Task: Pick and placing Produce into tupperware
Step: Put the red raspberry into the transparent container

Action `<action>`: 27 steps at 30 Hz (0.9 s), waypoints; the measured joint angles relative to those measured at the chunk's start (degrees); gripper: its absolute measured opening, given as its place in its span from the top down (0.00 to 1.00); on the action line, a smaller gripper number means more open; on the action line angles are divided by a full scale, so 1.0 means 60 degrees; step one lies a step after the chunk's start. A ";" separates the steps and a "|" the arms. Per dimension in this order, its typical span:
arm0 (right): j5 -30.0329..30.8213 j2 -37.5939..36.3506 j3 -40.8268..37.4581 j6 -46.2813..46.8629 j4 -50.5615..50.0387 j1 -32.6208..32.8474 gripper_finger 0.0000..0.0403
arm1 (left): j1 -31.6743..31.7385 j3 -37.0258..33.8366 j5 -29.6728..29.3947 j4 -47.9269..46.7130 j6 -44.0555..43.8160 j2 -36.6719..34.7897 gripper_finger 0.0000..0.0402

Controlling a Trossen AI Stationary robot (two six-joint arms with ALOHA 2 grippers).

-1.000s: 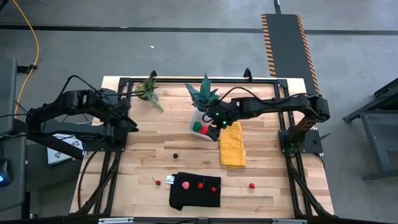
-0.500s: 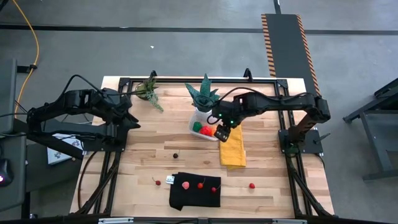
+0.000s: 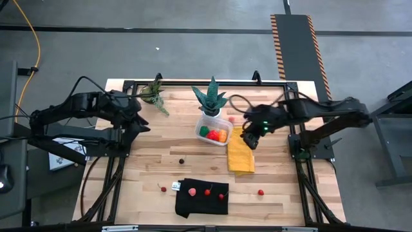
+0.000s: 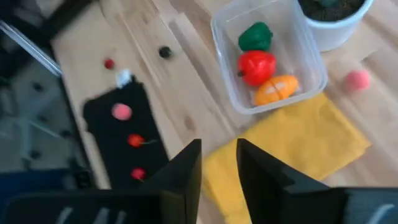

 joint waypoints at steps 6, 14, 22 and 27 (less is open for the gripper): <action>-0.0001 -0.1407 -0.1624 0.1698 0.1066 0.0690 0.82 | -0.0002 0.0000 0.0052 0.0432 0.0207 0.0122 0.58; 0.0562 -0.2064 -0.2916 0.3132 0.1474 0.1664 0.83 | 0.0000 0.0000 0.0044 0.0858 0.0123 0.0148 0.58; 0.0749 -0.2073 -0.3165 0.4651 -0.0255 0.2030 0.83 | -0.0001 0.0000 -0.0057 0.0999 -0.0144 0.0218 0.58; 0.0731 -0.2073 -0.3169 0.4820 -0.0753 0.2331 0.83 | 0.0000 0.0000 -0.0305 0.1103 -0.0219 0.0360 0.58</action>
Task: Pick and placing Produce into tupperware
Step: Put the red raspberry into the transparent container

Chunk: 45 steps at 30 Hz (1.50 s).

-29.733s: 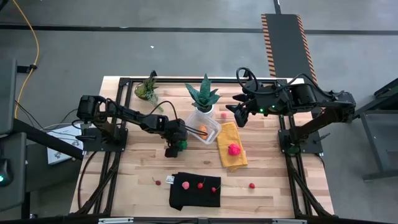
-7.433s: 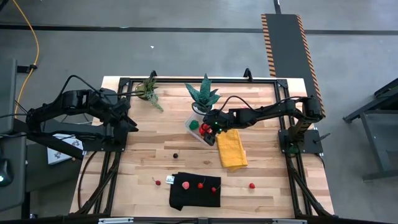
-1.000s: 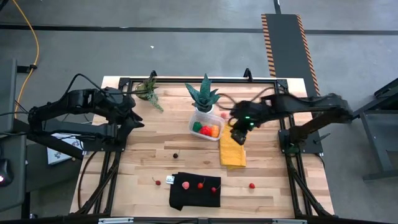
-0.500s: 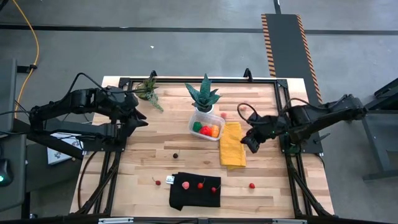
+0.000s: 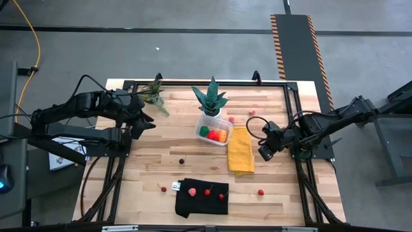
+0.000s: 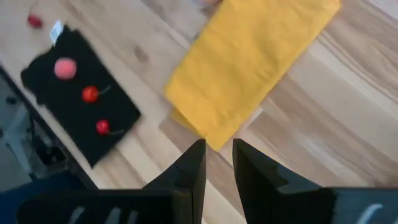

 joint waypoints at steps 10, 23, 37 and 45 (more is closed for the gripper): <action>0.0816 -0.0015 -0.0285 -0.0968 0.0529 0.1395 0.83 | -0.0001 -0.0004 -0.0081 0.0647 -0.0149 0.0331 0.58; 0.3124 -0.0018 -0.1635 0.0358 0.4323 0.3459 0.83 | -0.0002 -0.0004 0.0241 0.0866 -0.0137 0.0713 0.58; 0.4156 0.0002 -0.1639 -0.1344 0.5516 0.3397 0.83 | 0.0000 -0.0004 0.1757 0.1644 -0.0079 0.0711 0.58; 0.3999 0.0004 -0.1643 -0.1132 0.6205 0.3393 0.83 | 0.0000 -0.0004 0.3085 0.3559 -0.0208 0.0711 0.58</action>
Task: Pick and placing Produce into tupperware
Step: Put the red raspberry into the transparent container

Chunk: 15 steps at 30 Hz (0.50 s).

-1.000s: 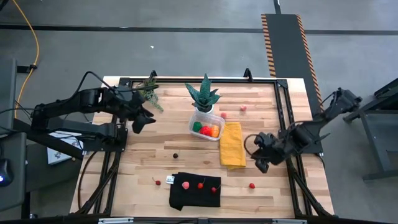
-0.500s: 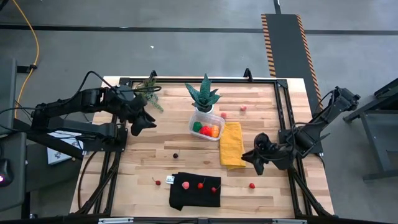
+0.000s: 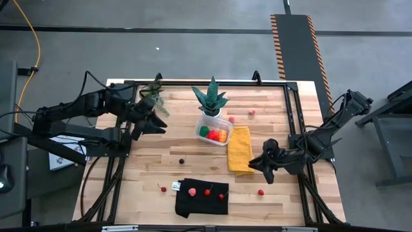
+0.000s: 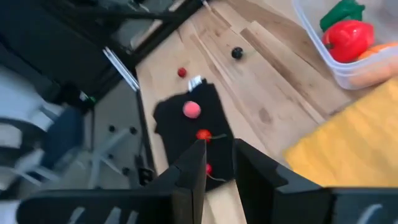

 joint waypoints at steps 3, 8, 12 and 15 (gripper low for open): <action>0.0081 0.0004 0.0000 0.0289 0.0312 0.0000 0.83 | 0.0000 0.0000 0.0447 0.0503 -0.0207 0.0000 0.58; -0.0010 0.0006 0.0004 0.0215 0.0561 0.0004 0.83 | -0.0004 0.0000 0.1025 0.0640 -0.0464 -0.0034 0.58; -0.0010 0.0007 0.0004 0.0222 0.0524 0.0004 0.83 | -0.0079 0.0000 0.1329 0.0627 -0.0602 -0.0033 0.58; -0.0017 0.0007 0.0002 0.0249 0.0520 0.0004 0.83 | -0.0525 0.0000 0.1178 0.0645 -0.0626 -0.0033 0.58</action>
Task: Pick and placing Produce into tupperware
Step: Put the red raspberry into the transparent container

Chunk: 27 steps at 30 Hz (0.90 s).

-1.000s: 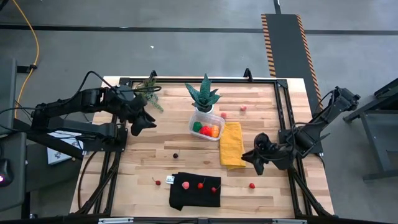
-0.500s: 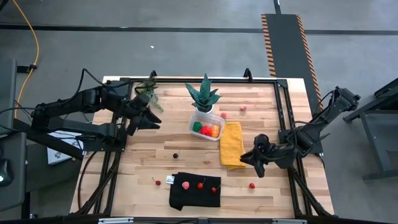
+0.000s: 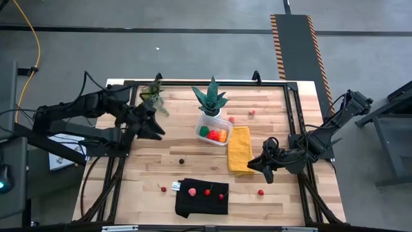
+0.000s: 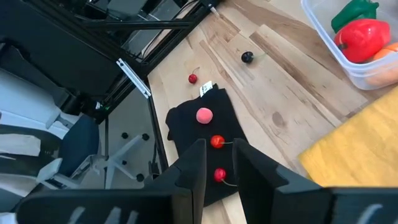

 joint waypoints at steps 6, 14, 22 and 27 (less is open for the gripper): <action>-0.0014 0.0000 -0.0001 0.0175 -0.0004 0.0000 0.83 | -0.1545 0.0000 -0.1146 0.0082 -0.0275 0.0000 0.58; -0.0466 0.0000 0.0001 0.0174 0.0442 0.0004 0.83 | -0.3781 0.0000 -0.3504 0.0422 -0.0662 0.0006 0.58; -0.0586 -0.0004 0.0001 0.0161 0.0854 0.0004 0.83 | -0.5587 0.0000 -0.5516 0.0660 -0.1095 0.0007 0.58; -0.0593 -0.0004 0.0000 0.0227 0.0935 0.0172 0.83 | -0.6449 0.0000 -0.6725 0.0618 -0.1457 0.0007 0.58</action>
